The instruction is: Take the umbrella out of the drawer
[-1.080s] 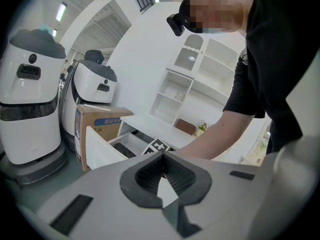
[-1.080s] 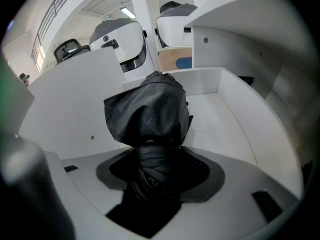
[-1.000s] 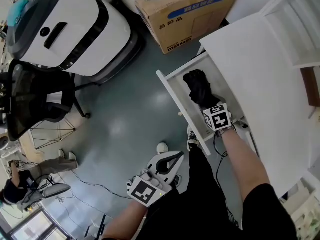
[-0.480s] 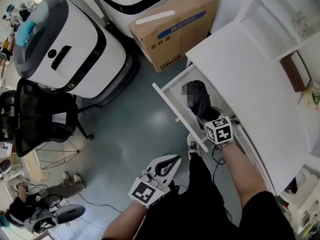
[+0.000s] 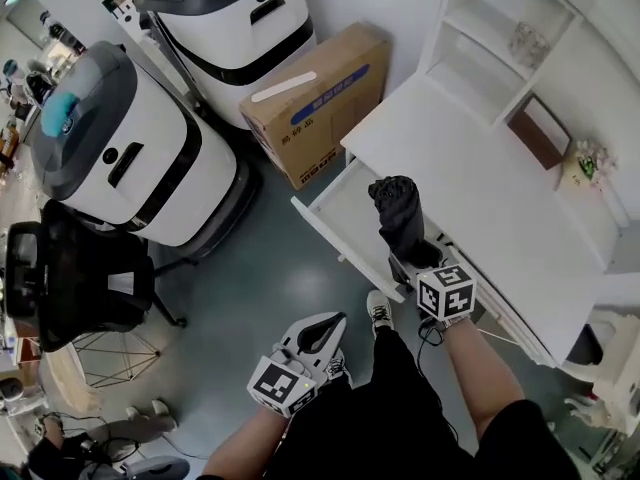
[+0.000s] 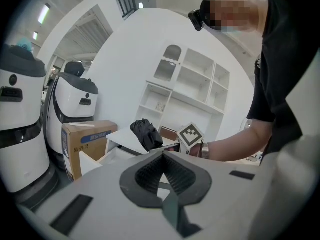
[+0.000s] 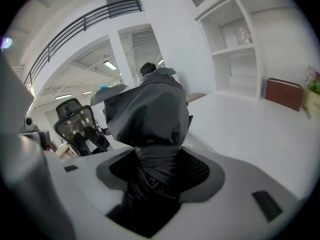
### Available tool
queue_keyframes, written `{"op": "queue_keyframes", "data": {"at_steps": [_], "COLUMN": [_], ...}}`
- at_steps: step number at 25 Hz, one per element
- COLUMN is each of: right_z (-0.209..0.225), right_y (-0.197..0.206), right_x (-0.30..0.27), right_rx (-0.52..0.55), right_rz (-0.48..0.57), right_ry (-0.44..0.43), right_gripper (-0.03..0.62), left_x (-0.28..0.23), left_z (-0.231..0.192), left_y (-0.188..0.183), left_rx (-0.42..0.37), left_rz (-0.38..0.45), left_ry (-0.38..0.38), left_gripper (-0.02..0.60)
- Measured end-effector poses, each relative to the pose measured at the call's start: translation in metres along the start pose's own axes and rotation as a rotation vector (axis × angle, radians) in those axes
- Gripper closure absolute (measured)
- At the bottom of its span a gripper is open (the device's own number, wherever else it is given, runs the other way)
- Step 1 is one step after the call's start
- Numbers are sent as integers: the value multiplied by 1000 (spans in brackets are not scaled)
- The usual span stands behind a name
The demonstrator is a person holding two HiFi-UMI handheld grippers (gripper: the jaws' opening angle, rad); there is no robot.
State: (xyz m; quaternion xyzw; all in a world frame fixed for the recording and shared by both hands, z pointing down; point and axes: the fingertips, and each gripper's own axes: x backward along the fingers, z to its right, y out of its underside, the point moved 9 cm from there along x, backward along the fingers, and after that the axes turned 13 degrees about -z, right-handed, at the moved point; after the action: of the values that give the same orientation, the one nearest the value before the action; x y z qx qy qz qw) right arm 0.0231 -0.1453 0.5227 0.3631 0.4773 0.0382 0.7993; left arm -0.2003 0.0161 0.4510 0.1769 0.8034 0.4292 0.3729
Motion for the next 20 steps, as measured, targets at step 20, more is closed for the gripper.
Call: {"op": "queue_keyframes", "data": {"at_steps": [20], "right_z": [-145], "right_y": [35], "right_x": [156], "right_rx": [-64], "right_rz": [318], "right_ry": [-50], "right_gripper": [347], "left_x": [94], "left_z": [34], "left_y": [-13], "left_rx": [-73], "left_rz": [78], "left_ry": [5], "left_gripper": [584]}}
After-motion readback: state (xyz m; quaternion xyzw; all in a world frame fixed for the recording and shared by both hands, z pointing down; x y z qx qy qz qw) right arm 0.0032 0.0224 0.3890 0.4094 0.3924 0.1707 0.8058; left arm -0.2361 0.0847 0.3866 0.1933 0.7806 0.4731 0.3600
